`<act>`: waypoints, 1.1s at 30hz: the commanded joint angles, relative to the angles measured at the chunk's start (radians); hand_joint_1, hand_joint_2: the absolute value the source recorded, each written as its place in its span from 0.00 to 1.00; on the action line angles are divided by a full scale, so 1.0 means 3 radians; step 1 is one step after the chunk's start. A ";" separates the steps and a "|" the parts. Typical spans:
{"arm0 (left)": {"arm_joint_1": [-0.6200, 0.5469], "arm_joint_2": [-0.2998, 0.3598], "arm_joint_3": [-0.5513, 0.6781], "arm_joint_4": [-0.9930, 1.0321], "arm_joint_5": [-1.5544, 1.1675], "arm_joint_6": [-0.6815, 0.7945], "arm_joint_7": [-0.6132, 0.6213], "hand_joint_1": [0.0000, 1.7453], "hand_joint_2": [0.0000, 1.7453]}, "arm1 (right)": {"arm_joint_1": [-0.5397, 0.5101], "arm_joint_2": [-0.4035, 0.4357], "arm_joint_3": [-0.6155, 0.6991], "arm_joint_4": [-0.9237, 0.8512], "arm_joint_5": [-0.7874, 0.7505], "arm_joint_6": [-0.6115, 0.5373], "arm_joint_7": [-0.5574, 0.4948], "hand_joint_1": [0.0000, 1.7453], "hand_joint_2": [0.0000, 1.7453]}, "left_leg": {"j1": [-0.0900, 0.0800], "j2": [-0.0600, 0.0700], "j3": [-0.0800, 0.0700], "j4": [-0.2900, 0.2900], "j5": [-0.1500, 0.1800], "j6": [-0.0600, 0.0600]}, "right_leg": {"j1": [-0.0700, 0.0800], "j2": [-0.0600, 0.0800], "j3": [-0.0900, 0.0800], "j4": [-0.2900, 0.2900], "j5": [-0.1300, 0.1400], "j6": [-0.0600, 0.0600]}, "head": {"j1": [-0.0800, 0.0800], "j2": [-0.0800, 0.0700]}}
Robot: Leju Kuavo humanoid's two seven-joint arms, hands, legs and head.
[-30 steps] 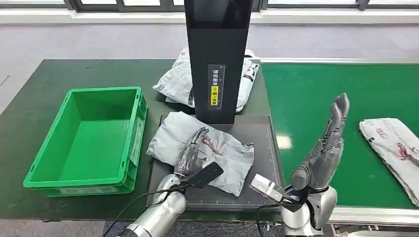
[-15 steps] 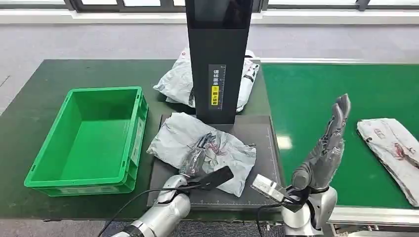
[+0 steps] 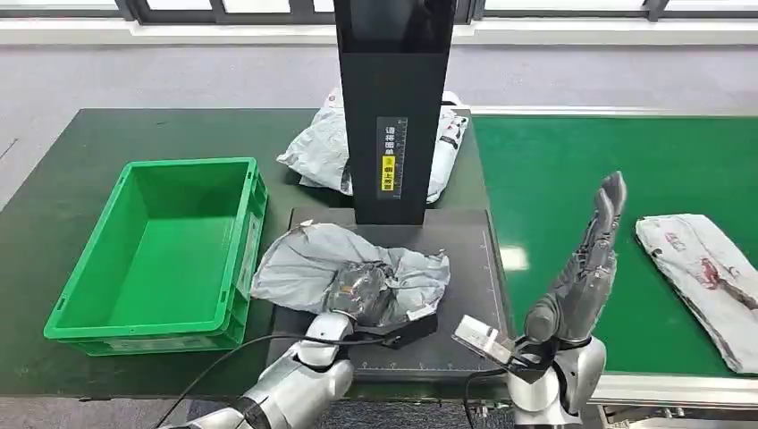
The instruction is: Moved the parcel from conveyor to table for the left to box.
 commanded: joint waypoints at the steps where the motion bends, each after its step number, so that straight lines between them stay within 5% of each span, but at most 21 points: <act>1: 0.0030 0.0234 -0.0206 -0.0279 -0.0535 0.0345 0.0518 1.00 1.00 | 0.0137 0.0198 -0.0084 0.0136 0.0049 0.0008 0.0064 0.00 0.00 | 0.0001 0.0003 0.0003 -0.0006 0.0002 -0.0002 | 0.0002 0.0001 0.0001 -0.0004 0.0002 -0.0005 | -0.0001 0.0000; 5: 0.0209 0.0306 -0.0054 -0.0776 -0.0861 0.0345 0.0606 1.00 1.00 | 0.0146 0.0198 -0.0060 0.0123 0.0078 0.0008 0.0101 0.00 0.00 | 0.0002 0.0000 0.0003 -0.0005 0.0001 -0.0002 | 0.0002 -0.0002 0.0003 -0.0004 0.0000 -0.0003 | 0.0000 -0.0001; 6: 0.0395 0.0480 -0.0109 -0.1537 -0.1028 0.0345 0.0771 1.00 1.00 | 0.0148 0.0198 -0.0052 0.0121 0.0089 0.0008 0.0114 0.00 1.00 | 0.0003 0.0003 0.0005 -0.0009 0.0002 -0.0002 | 0.0004 0.0001 0.0005 -0.0009 0.0001 -0.0005 | -0.0001 0.0000; 8: 0.0339 0.0910 -0.0628 -0.2242 -0.1028 0.0345 0.1322 1.00 1.00 | 0.0152 0.0198 -0.0051 0.0131 0.0104 0.0008 0.0125 0.00 1.00 | 0.0003 0.0012 0.0001 -0.0006 -0.0001 -0.0002 | 0.0003 0.0011 -0.0002 -0.0005 0.0002 -0.0005 | -0.0001 0.0000; 15: 0.0339 0.0910 -0.0628 -0.2242 -0.1028 0.0345 0.1322 1.00 1.00 | 0.0152 0.0198 -0.0051 0.0131 0.0104 0.0008 0.0125 0.00 1.00 | 0.0004 -0.0001 -0.0006 -0.0006 0.0001 -0.0002 | 0.0005 -0.0002 -0.0006 -0.0004 -0.0001 -0.0006 | 0.0000 0.0000; 17: 0.0091 0.1211 -0.1010 -0.2538 -0.1028 0.0345 0.1766 1.00 1.00 | 0.0163 0.0198 -0.0074 0.0122 0.0098 0.0008 0.0114 0.00 1.00 | 0.0002 0.0004 -0.0003 -0.0007 -0.0001 -0.0002 | 0.0004 0.0003 -0.0005 -0.0004 -0.0001 -0.0006 | -0.0001 0.0000; 19: -0.0157 0.1569 -0.0962 -0.2985 -0.1028 0.0345 0.1766 1.00 1.00 | 0.0188 0.0198 -0.0117 0.0066 0.0102 0.0008 0.0120 0.00 1.00 | 0.0004 0.0003 -0.0011 -0.0003 0.0001 -0.0004 | 0.0005 0.0001 -0.0013 0.0002 -0.0001 -0.0008 | -0.0001 0.0000; 25: -0.0461 0.1863 -0.0928 -0.3319 -0.1028 0.0345 0.1766 1.00 1.00 | 0.0227 0.0198 -0.0143 0.0023 0.0080 0.0008 0.0106 0.00 1.00 | 0.0006 -0.0001 -0.0013 -0.0001 0.0005 -0.0008 | 0.0007 -0.0003 -0.0015 0.0002 -0.0001 -0.0009 | -0.0003 0.0000; 33: -0.0324 0.2079 -0.0601 -0.3414 -0.1028 0.0345 0.1766 1.00 1.00 | 0.0194 0.0198 -0.0183 0.0042 0.0076 0.0008 0.0096 0.00 1.00 | 0.0009 0.0004 -0.0007 -0.0006 0.0007 -0.0010 | 0.0008 0.0003 -0.0010 0.0000 0.0001 -0.0010 | -0.0001 0.0000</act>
